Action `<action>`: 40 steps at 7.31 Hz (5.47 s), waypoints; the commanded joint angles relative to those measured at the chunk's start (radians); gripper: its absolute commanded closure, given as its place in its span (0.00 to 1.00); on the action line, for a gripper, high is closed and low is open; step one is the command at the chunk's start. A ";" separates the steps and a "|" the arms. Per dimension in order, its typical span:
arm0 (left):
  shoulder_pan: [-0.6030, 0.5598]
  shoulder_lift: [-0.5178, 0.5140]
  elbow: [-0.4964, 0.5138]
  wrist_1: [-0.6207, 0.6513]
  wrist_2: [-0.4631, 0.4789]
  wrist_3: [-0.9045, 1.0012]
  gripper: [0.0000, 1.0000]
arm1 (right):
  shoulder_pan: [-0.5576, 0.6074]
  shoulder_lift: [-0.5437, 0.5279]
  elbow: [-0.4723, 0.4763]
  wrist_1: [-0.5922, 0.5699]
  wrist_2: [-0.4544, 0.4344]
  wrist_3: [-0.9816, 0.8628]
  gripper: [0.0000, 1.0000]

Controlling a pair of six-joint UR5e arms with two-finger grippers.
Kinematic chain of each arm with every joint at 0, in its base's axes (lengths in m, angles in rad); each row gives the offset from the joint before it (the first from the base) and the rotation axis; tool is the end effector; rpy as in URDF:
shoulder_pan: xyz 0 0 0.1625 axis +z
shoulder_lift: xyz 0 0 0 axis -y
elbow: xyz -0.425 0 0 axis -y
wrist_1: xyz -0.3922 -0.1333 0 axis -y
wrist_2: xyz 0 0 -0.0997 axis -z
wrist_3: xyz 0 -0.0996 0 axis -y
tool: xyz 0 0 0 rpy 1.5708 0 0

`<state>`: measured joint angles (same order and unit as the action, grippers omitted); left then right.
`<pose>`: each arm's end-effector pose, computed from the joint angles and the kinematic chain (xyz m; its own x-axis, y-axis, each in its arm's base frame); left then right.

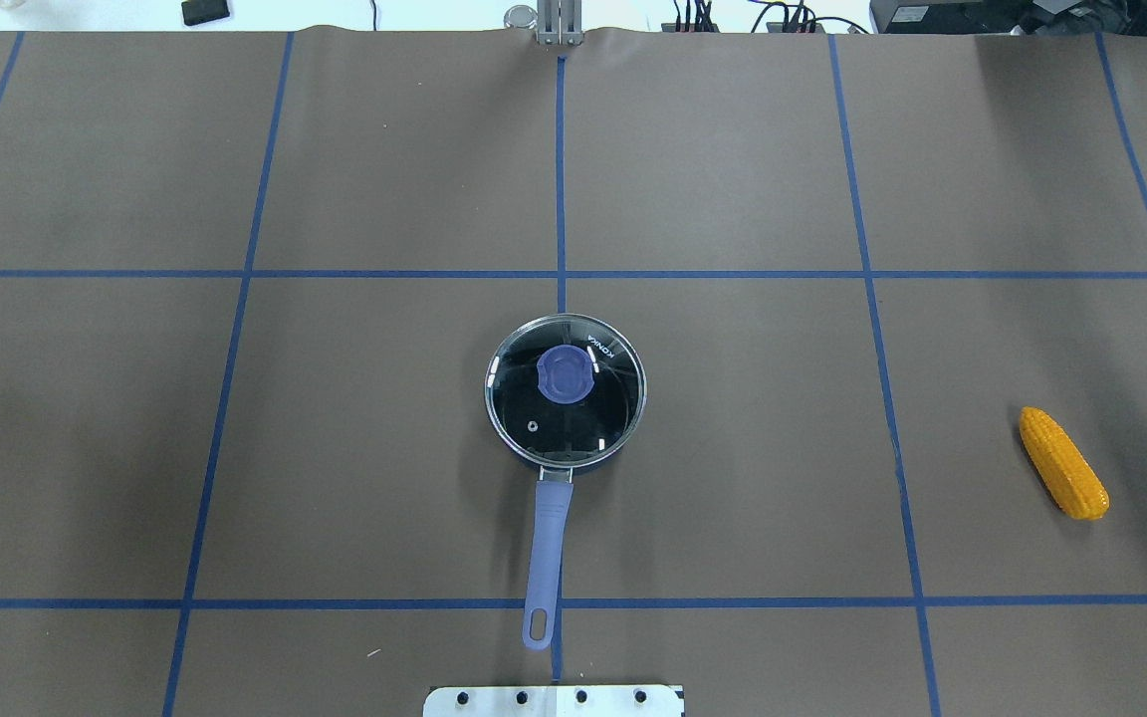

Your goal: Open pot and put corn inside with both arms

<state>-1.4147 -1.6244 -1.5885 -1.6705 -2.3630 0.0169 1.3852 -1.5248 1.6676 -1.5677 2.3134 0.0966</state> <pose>0.0198 -0.5275 0.6109 0.6722 0.2453 -0.6985 -0.1646 0.9694 0.1820 -0.0306 -0.5203 0.5893 0.7202 -0.1377 0.6799 0.1136 0.9903 0.0802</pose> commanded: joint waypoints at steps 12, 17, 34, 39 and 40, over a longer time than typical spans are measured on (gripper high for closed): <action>0.359 -0.590 -0.022 0.077 0.025 -0.671 0.01 | -0.164 -0.220 0.159 0.275 0.017 0.081 0.02; 0.601 -0.725 -0.070 0.128 0.212 -1.023 0.00 | -0.317 -0.255 0.162 0.368 0.006 0.208 0.05; 0.859 -0.809 -0.120 0.262 0.366 -1.177 0.02 | -0.574 -0.279 0.155 0.476 -0.123 0.380 0.50; 0.859 -0.809 -0.120 0.262 0.367 -1.175 0.02 | -0.580 -0.285 0.172 0.476 -0.160 0.344 0.55; 0.876 -0.807 -0.120 0.262 0.407 -1.177 0.02 | -0.571 -0.285 0.190 0.472 -0.155 0.342 0.55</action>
<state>-0.5512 -2.4330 -1.7088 -1.4082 -1.9870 -1.1587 0.8050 -1.8113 1.8394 -1.0928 2.1523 0.4405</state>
